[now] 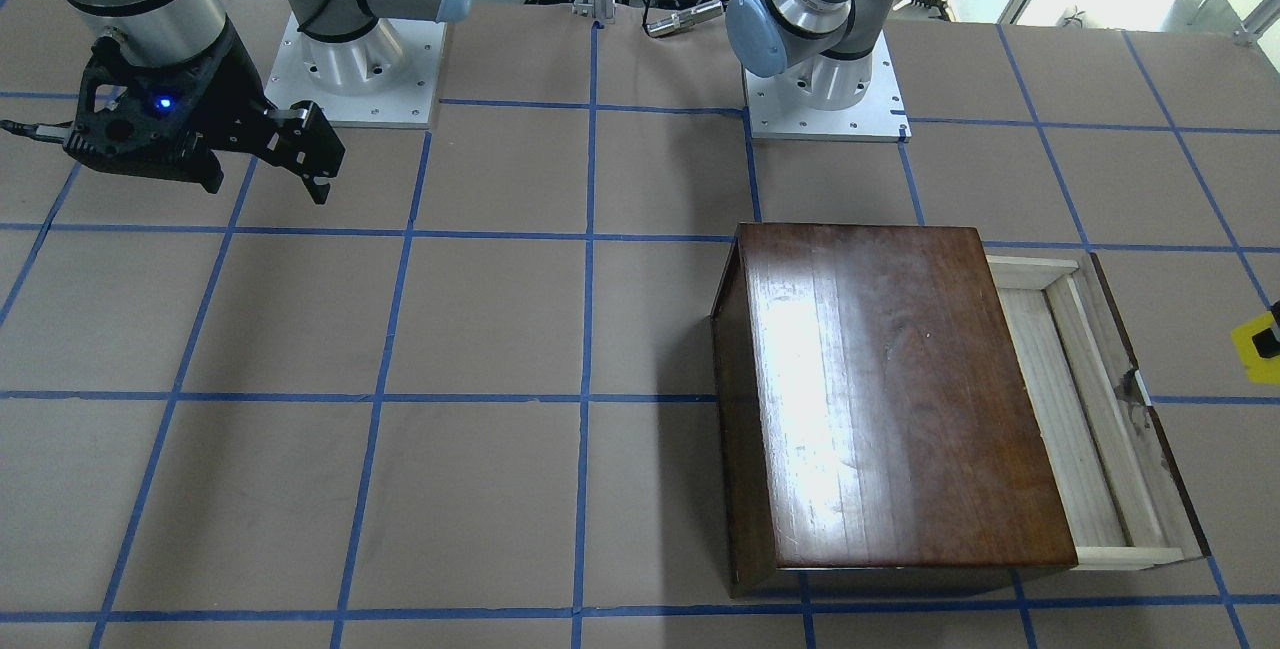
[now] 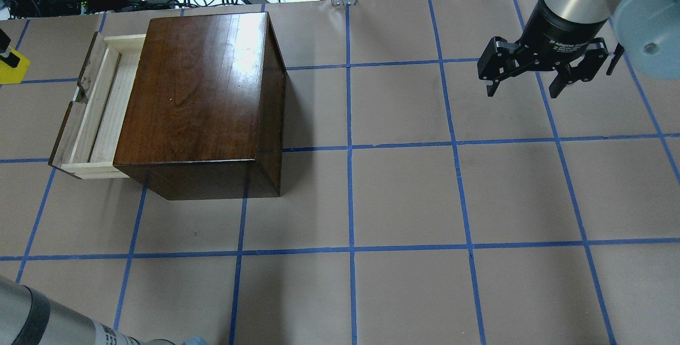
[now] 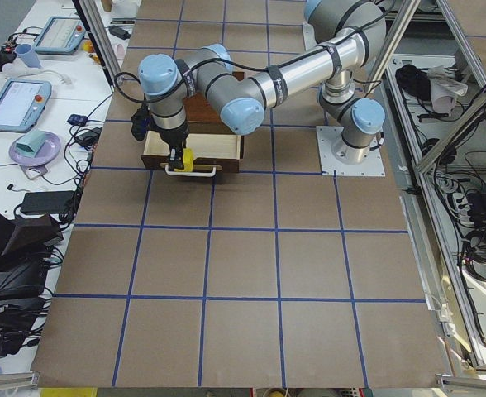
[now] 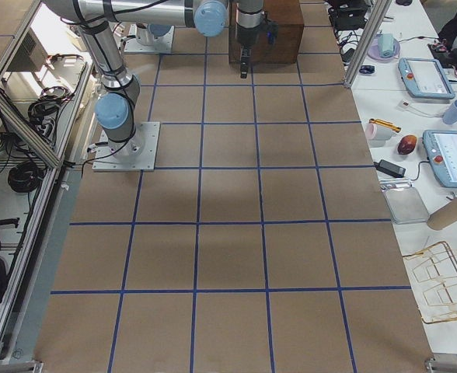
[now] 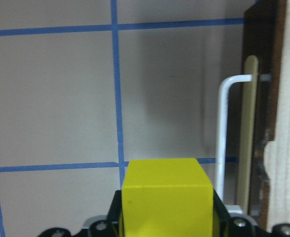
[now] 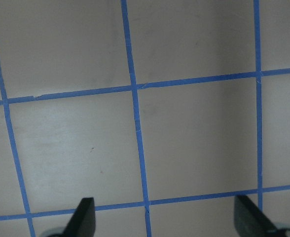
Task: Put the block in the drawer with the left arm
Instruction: 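Grasp and lift the yellow block with the left gripper, then carry the yellow block over the open drawer and lower it in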
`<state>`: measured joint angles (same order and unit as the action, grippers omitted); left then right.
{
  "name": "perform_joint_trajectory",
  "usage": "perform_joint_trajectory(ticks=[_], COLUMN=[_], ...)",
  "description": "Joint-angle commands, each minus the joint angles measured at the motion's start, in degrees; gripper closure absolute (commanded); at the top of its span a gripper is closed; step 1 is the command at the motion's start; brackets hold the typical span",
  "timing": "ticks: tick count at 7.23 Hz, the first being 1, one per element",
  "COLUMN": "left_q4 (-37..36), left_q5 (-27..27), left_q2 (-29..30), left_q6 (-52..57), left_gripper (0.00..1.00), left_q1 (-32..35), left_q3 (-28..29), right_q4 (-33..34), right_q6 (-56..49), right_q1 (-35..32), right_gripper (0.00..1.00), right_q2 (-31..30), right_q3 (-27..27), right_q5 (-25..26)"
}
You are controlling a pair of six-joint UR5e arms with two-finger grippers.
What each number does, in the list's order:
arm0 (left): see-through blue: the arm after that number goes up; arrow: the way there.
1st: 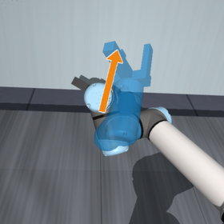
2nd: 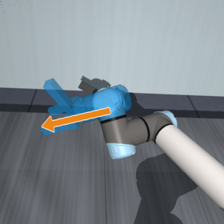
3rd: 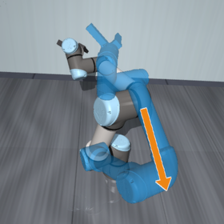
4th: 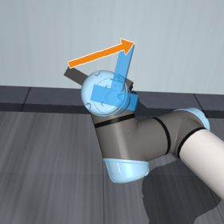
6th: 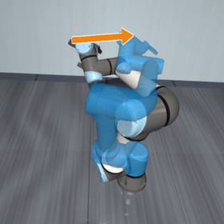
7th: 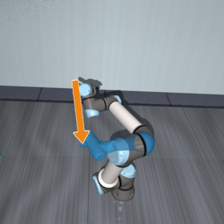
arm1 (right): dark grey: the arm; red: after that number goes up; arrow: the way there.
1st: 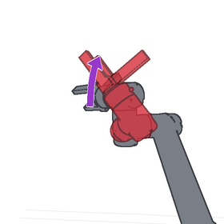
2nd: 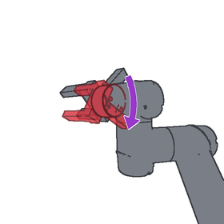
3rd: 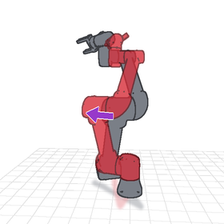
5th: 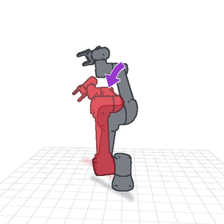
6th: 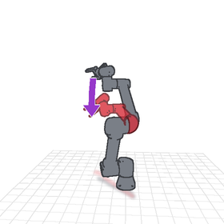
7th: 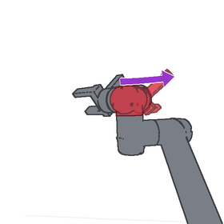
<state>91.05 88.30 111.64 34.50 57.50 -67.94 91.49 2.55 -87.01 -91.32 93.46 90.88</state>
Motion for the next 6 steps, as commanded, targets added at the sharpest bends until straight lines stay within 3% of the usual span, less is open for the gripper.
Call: perform_joint_trajectory(ticks=[1, 4, 6], left_q4=[0.7, -0.3, -1.6], left_q5=[-0.8, -0.8, -0.7], left_q2=[-1.1, -1.0, 0.3], left_q6=[-6.5, -4.7, -2.4], left_gripper=[1.00, 1.00, 1.00], left_q1=[6.0, 8.4, 8.2], left_q3=[-1.4, -7.5, -8.7], right_q4=[0.0, 0.0, 0.0], right_q6=[0.0, 0.0, 0.0], right_q1=[0.0, 0.0, 0.0], right_gripper=[0.00, 0.00, 0.00], right_q2=[0.0, 0.0, 0.0], right_q3=[0.0, 0.0, 0.0], right_q5=[0.0, 0.0, 0.0])
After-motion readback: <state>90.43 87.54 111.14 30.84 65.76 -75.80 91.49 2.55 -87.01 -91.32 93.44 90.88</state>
